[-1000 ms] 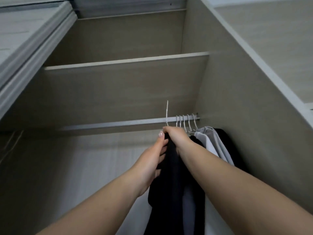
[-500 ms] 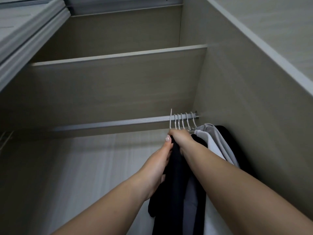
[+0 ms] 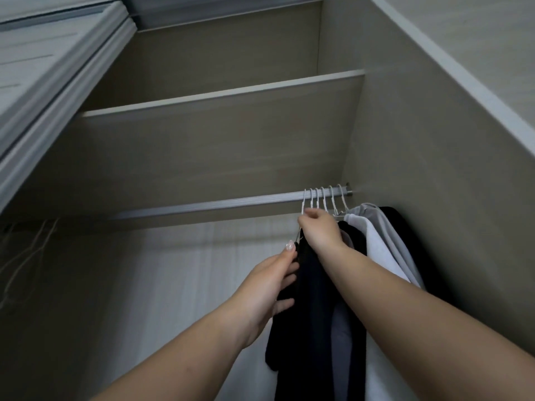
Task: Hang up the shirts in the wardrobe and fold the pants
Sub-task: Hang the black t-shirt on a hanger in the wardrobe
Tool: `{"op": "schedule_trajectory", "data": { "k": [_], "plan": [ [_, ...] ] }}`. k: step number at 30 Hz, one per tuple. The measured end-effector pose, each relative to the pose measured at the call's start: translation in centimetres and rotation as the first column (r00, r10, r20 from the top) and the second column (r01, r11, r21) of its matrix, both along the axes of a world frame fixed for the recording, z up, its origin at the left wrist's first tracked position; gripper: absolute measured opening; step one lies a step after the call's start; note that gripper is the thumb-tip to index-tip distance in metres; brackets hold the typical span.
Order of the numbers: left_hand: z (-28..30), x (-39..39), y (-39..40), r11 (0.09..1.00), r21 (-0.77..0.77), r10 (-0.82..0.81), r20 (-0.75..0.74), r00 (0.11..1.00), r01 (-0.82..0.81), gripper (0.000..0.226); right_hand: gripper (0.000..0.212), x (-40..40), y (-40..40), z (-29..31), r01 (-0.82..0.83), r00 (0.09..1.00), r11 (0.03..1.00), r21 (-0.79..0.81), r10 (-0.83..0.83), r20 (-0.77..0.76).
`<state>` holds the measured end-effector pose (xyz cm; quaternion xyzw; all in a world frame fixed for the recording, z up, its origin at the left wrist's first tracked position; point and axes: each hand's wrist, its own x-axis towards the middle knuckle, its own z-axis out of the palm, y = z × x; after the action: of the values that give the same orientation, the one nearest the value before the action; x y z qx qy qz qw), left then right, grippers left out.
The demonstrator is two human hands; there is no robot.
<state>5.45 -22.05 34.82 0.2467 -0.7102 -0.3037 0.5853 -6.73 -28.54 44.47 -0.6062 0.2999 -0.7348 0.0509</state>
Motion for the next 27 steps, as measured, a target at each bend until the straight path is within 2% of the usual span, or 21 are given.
{"op": "schedule_trajectory", "data": {
  "k": [2, 4, 6, 8, 12, 16, 19, 22, 27],
  "plan": [
    [-0.7, 1.2, 0.8, 0.997, -0.018, 0.075, -0.027, 0.997, -0.075, 0.032, 0.044, 0.6, 1.3, -0.8, 0.152, 0.981, 0.977, -0.149, -0.167, -0.098],
    [-1.3, 2.6, 1.7, 0.99, -0.027, 0.135, -0.048, 0.99, -0.137, 0.025, 0.042, 1.4, 2.7, -1.9, 0.25, 0.927, 0.917, -0.311, -0.319, -0.195],
    [-2.0, 4.2, 2.9, 0.984, -0.02, 0.176, -0.074, 0.982, -0.178, 0.023, 0.037, 2.3, 4.4, -3.3, 0.252, 0.881, 0.873, -0.417, -0.385, -0.274],
    [-2.8, 6.1, 4.6, 0.976, -0.008, 0.216, -0.095, 0.972, -0.217, 0.022, 0.034, 3.8, 6.1, -5.2, 0.198, 0.858, 0.871, -0.45, -0.376, -0.35],
    [-5.2, 10.5, 9.0, 0.946, 0.026, 0.325, -0.128, 0.937, -0.324, 0.022, 0.031, 7.6, 10.1, -9.7, -0.035, 0.858, 0.937, -0.347, -0.15, -0.492],
    [-8.9, 15.2, 14.2, 0.899, 0.087, 0.437, -0.159, 0.885, -0.428, 0.015, 0.026, 11.0, 14.0, -14.8, -0.321, 0.83, 0.942, -0.103, 0.227, -0.51],
    [-12.4, 19.0, 19.3, 0.841, 0.139, 0.539, -0.148, 0.829, -0.522, 0.019, 0.028, 14.5, 17.6, -18.8, -0.552, 0.708, 0.831, 0.071, 0.512, -0.486],
    [-15.6, 22.4, 24.8, 0.768, 0.18, 0.638, -0.131, 0.759, -0.615, 0.022, 0.03, 18.2, 21.3, -22.5, -0.678, 0.567, 0.709, 0.192, 0.671, -0.477],
    [-20.8, 27.1, 34.1, 0.653, 0.273, 0.752, -0.126, 0.647, -0.706, 0.025, 0.03, 24.5, 27.2, -27.8, -0.795, 0.317, 0.482, 0.37, 0.849, -0.423]
  ]
}}
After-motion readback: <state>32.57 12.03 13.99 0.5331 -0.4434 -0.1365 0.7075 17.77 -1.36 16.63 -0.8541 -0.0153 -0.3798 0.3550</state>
